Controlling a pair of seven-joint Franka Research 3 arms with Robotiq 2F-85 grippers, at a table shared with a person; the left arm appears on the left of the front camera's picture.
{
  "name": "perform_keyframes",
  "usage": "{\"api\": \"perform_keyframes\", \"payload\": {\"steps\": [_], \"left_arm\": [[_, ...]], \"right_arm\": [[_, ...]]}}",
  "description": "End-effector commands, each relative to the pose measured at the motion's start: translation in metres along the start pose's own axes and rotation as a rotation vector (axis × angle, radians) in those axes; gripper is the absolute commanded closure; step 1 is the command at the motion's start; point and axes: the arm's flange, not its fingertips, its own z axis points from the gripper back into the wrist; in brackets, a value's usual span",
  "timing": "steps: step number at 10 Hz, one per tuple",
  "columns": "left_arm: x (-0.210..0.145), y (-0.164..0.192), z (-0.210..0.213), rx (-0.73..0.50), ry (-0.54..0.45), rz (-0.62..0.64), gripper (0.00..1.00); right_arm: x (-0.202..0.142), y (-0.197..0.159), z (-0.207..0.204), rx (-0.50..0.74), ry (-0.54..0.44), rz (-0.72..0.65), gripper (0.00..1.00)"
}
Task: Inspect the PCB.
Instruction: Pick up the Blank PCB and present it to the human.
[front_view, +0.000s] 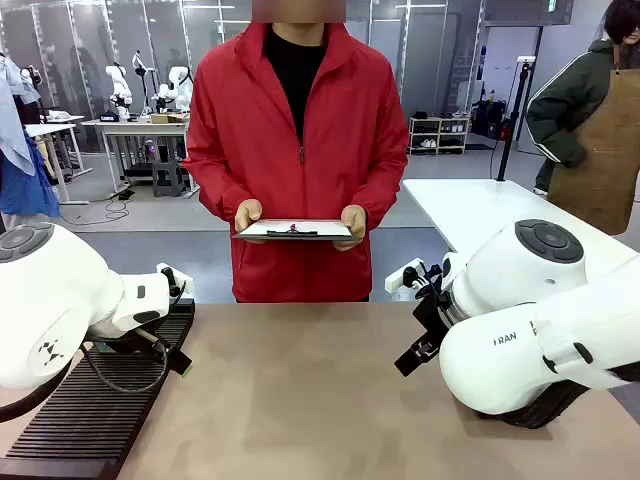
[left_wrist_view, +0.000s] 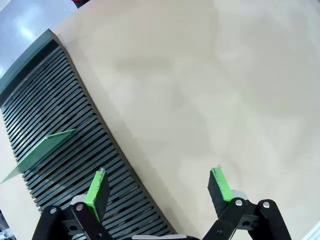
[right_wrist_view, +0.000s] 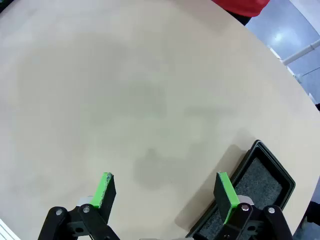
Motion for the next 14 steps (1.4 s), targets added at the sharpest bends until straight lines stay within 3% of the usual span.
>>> {"api": "perform_keyframes", "payload": {"steps": [1, 10, 12, 14], "left_arm": [[0.000, 0.000, 0.000, 0.000, 0.000, 0.000, 0.00], [0.000, -0.001, 0.000, 0.000, 0.000, -0.001, 0.00], [0.016, 0.010, 0.034, -0.108, 0.045, 0.024, 0.00], [0.019, 0.024, 0.064, -0.361, -0.011, 0.081, 0.00]], "right_arm": [[0.000, 0.000, 0.000, 0.000, 0.000, 0.000, 0.00], [0.000, 0.000, 0.000, 0.000, 0.000, 0.001, 0.00], [0.017, -0.010, 0.041, 0.066, 0.019, 0.003, 0.00], [0.020, -0.026, 0.071, 0.234, -0.008, -0.093, 0.00]]}}
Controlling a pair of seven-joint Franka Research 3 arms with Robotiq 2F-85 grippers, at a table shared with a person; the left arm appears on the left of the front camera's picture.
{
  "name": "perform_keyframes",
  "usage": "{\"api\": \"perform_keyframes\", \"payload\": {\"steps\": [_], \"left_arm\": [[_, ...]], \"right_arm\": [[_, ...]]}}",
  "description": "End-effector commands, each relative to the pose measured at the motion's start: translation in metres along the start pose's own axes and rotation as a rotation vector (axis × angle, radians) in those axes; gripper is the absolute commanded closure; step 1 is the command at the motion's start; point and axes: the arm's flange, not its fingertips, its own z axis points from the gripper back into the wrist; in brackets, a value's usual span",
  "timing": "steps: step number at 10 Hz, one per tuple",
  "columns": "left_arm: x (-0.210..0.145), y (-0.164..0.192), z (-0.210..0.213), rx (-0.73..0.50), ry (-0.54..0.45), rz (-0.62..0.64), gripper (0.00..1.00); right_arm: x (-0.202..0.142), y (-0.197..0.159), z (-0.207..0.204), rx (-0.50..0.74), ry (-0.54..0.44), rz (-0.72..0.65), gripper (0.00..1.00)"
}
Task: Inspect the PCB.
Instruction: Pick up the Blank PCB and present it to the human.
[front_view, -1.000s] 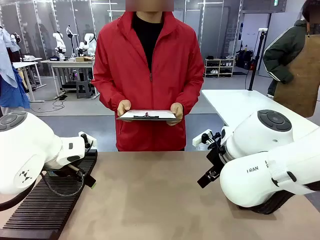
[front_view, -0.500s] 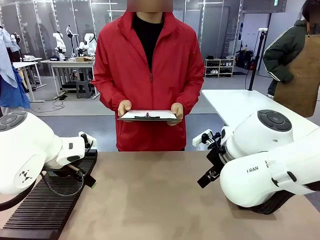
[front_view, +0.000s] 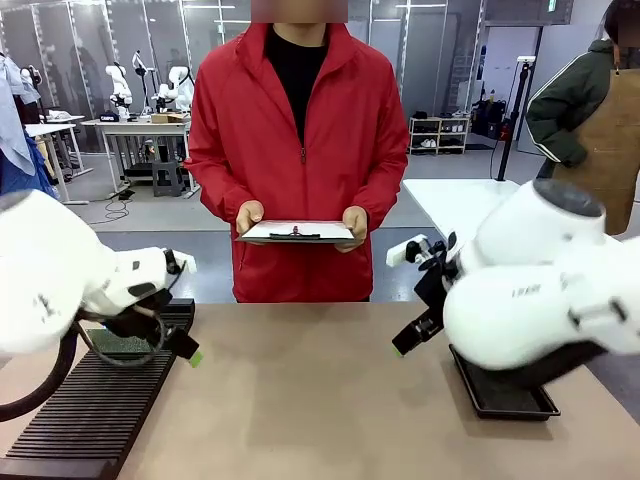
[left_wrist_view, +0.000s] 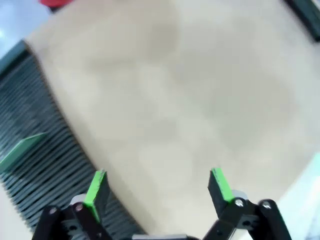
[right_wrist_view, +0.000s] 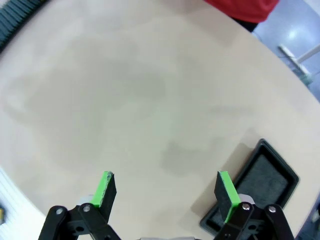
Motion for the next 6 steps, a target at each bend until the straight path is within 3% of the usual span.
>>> {"api": "perform_keyframes", "payload": {"steps": [1, 3, 6], "left_arm": [[-0.002, 0.034, 0.039, -0.180, -0.033, 0.053, 0.00], [-0.026, 0.052, 0.065, -0.428, -0.016, 0.160, 0.00], [-0.079, 0.105, 0.093, -0.611, -0.092, 0.325, 0.00]], "right_arm": [[-0.006, -0.028, 0.038, 0.181, 0.003, -0.080, 0.00], [-0.029, -0.055, 0.074, 0.536, 0.002, -0.178, 0.00], [-0.086, -0.123, 0.101, 0.829, -0.044, -0.406, 0.00]]}}
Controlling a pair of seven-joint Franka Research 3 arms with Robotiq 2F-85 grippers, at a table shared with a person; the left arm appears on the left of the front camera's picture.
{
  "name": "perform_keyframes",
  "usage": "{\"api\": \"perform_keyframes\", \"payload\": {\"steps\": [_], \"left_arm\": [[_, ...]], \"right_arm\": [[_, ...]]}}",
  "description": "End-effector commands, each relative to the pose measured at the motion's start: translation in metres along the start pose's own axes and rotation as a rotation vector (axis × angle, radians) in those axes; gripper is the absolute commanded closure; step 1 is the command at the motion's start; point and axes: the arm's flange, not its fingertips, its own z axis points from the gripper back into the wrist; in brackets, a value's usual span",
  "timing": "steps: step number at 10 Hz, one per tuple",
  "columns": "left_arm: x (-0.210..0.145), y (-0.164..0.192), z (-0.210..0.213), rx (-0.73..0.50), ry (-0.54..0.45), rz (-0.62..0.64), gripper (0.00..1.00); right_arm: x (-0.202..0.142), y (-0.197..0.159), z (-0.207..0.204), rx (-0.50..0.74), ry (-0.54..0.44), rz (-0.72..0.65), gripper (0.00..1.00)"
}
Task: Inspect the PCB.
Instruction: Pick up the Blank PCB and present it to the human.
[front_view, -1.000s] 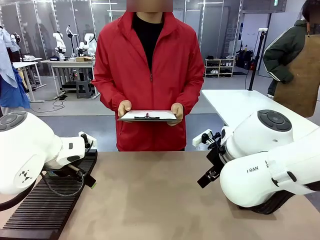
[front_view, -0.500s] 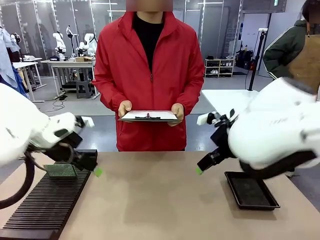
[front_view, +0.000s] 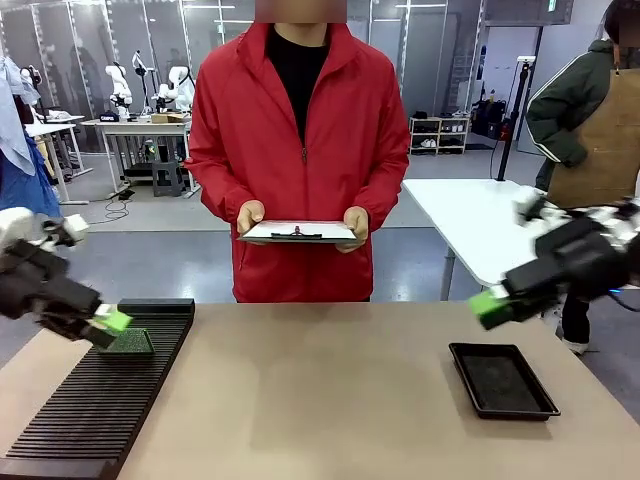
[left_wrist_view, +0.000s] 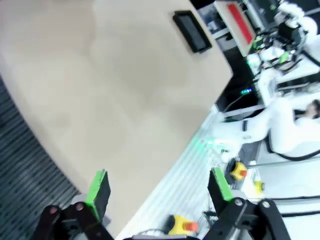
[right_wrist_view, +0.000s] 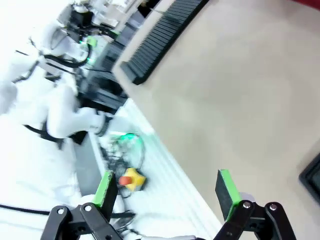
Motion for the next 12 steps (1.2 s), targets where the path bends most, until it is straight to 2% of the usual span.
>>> {"api": "perform_keyframes", "payload": {"steps": [1, 2, 5, 6, 7, 8, 9, 10, 12], "left_arm": [[-0.027, 0.031, 0.035, -0.132, -0.056, 0.069, 0.00], [-0.055, 0.053, 0.062, -0.222, -0.119, 0.147, 0.00], [-0.126, 0.104, 0.124, -0.291, -0.317, 0.265, 0.00], [-0.150, 0.119, 0.139, -0.352, -0.444, 0.253, 0.00], [-0.171, 0.131, 0.148, -0.364, -0.467, 0.272, 0.00], [-0.191, 0.143, 0.161, -0.362, -0.540, 0.271, 0.00], [-0.208, 0.149, 0.174, -0.289, -0.631, 0.218, 0.00], [-0.218, 0.150, 0.185, -0.285, -0.692, 0.184, 0.00], [-0.212, 0.145, 0.185, -0.257, -0.673, 0.178, 0.00]], "right_arm": [[-0.021, -0.040, 0.041, 0.096, -0.027, -0.193, 0.00], [-0.048, -0.057, 0.067, 0.213, -0.111, -0.221, 0.00], [-0.125, -0.086, 0.118, 0.285, -0.300, -0.261, 0.00], [-0.145, -0.092, 0.129, 0.316, -0.352, -0.261, 0.00], [-0.160, -0.097, 0.136, 0.325, -0.380, -0.286, 0.00], [-0.179, -0.101, 0.146, 0.331, -0.413, -0.316, 0.00], [-0.184, -0.108, 0.151, 0.306, -0.400, -0.348, 0.00], [-0.195, -0.110, 0.157, 0.301, -0.409, -0.364, 0.00], [-0.200, -0.109, 0.159, 0.294, -0.421, -0.361, 0.00]]}}
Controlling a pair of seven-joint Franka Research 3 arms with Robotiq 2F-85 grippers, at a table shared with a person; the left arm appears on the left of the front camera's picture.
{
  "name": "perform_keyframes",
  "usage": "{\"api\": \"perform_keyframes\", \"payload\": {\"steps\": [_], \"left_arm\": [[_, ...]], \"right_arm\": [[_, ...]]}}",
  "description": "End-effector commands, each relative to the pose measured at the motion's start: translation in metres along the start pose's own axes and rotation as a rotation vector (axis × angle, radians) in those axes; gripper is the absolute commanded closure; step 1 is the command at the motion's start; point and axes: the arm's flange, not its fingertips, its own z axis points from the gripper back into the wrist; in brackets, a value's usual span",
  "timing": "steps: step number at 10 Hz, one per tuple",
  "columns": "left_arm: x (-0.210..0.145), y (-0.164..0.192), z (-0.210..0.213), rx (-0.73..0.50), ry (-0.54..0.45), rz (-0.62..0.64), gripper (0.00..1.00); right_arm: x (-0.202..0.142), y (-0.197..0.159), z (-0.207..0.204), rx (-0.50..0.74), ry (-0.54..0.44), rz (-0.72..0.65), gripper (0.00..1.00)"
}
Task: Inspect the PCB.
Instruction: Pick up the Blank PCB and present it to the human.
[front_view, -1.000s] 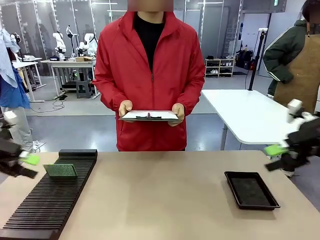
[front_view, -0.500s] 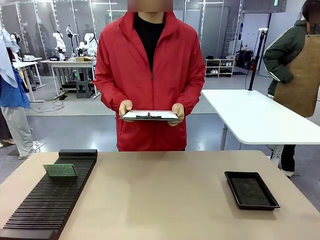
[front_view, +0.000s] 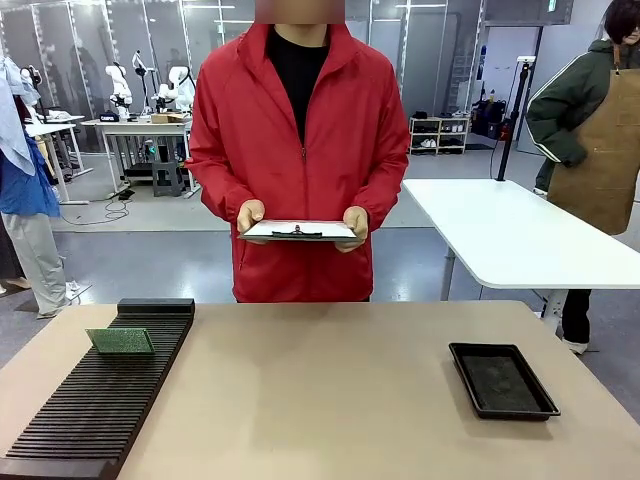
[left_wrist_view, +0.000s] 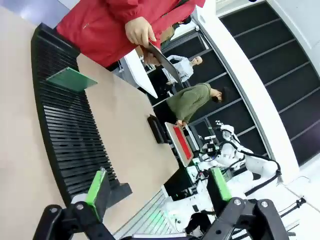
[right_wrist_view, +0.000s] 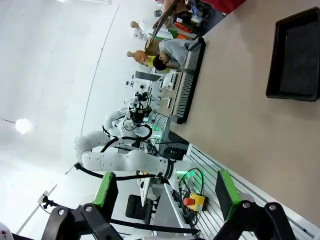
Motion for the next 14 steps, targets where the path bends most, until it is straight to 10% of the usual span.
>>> {"api": "perform_keyframes", "payload": {"steps": [1, 10, 14], "left_arm": [[0.010, -0.006, -0.013, -0.011, 0.021, -0.035, 0.00], [0.004, -0.002, -0.004, 0.008, 0.015, -0.009, 0.00], [0.029, -0.057, -0.061, 0.181, 0.129, -0.396, 0.00]], "right_arm": [[0.001, 0.003, -0.002, -0.022, 0.022, 0.032, 0.00], [0.001, 0.001, 0.000, -0.005, 0.003, 0.001, 0.00], [0.001, 0.001, 0.000, -0.005, 0.003, 0.001, 0.00]]}}
